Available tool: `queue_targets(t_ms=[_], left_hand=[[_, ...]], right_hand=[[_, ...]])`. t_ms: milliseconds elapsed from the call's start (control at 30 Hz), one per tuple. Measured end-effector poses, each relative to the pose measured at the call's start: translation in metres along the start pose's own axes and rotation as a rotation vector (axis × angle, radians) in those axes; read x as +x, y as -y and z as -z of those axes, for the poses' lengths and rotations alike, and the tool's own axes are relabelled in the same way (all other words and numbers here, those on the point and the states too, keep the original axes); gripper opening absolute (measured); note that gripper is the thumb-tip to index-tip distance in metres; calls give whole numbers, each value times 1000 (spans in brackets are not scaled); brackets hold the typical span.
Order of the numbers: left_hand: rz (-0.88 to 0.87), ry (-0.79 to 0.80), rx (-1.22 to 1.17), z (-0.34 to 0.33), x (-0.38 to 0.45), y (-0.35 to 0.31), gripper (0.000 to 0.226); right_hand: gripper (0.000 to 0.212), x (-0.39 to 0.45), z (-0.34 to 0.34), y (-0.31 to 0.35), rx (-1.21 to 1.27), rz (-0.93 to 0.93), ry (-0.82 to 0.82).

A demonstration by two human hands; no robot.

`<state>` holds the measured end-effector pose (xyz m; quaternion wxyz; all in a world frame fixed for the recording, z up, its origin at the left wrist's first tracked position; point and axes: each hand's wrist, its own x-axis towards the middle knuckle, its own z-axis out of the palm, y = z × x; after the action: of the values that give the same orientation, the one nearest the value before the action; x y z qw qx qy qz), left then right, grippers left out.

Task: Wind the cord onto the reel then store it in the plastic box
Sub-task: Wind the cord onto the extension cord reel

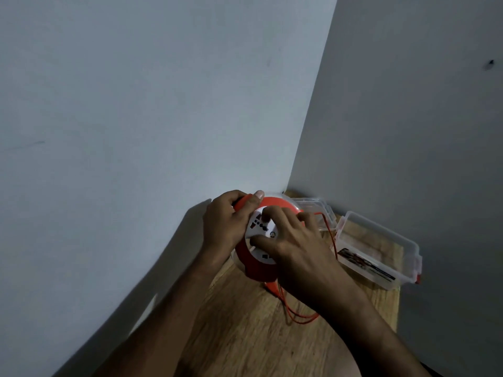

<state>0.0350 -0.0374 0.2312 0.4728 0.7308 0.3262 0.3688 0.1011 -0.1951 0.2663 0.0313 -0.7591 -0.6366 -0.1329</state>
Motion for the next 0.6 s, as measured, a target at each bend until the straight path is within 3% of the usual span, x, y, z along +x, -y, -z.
queue_targets(t_ms=[200,367,467,600], left_hand=[[-30,13,52,0,0,2,42],[-32,6,59,-2,-2,1,38],[-27,2,66,-2,-3,-1,40],[6,-9,29,-3,-4,-5,40]], right_hand=[[70,4,-7,-4,-11,12,55],[58,7,-11,-11,34,-12,-57],[64,5,-13,-6,140,-175,-145],[67,9,-10,6,315,-477,-142]])
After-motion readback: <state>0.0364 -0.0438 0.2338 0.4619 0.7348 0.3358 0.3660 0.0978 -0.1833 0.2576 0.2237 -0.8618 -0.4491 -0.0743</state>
